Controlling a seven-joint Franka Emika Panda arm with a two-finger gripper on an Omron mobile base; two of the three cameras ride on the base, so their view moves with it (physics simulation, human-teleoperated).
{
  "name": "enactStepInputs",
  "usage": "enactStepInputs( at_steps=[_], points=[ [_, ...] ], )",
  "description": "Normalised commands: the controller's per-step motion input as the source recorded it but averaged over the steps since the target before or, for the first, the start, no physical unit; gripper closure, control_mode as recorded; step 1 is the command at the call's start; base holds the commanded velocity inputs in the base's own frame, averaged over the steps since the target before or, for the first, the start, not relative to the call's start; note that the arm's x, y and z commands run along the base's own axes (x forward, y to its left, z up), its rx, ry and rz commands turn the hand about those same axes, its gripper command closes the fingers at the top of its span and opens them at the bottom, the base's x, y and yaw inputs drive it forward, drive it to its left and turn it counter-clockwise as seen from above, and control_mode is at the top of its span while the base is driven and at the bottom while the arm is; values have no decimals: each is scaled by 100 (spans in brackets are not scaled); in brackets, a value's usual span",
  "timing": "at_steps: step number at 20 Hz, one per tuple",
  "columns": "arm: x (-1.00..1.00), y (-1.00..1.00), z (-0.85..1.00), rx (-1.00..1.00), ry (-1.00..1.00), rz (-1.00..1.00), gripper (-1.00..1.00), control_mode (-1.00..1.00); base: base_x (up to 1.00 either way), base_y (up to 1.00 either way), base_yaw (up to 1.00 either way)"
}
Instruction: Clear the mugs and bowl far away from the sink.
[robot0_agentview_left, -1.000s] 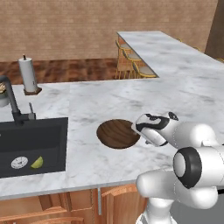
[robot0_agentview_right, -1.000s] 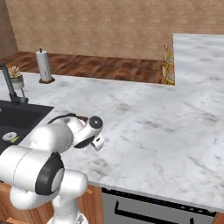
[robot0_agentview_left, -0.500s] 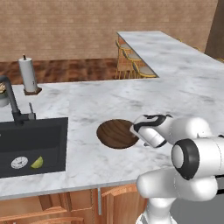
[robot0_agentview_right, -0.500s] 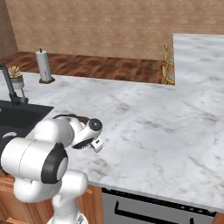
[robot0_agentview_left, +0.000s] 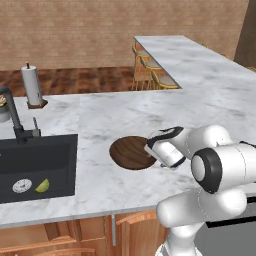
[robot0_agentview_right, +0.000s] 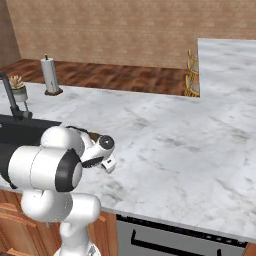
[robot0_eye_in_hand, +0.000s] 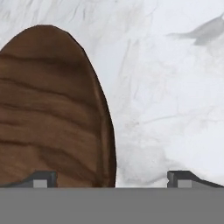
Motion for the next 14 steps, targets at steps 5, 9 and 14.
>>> enactStepInputs(
  at_steps=[5, 9, 14],
  points=[
    [9, 15, -21, 0, 0, 0, -100, -100, 0, 0, 0],
    [8, 35, -23, 0, 0, 0, 100, -100, 0, 0, 0],
    [2, 22, -12, 0, 0, 0, 100, -100, 0, 0, 0]
  ],
)
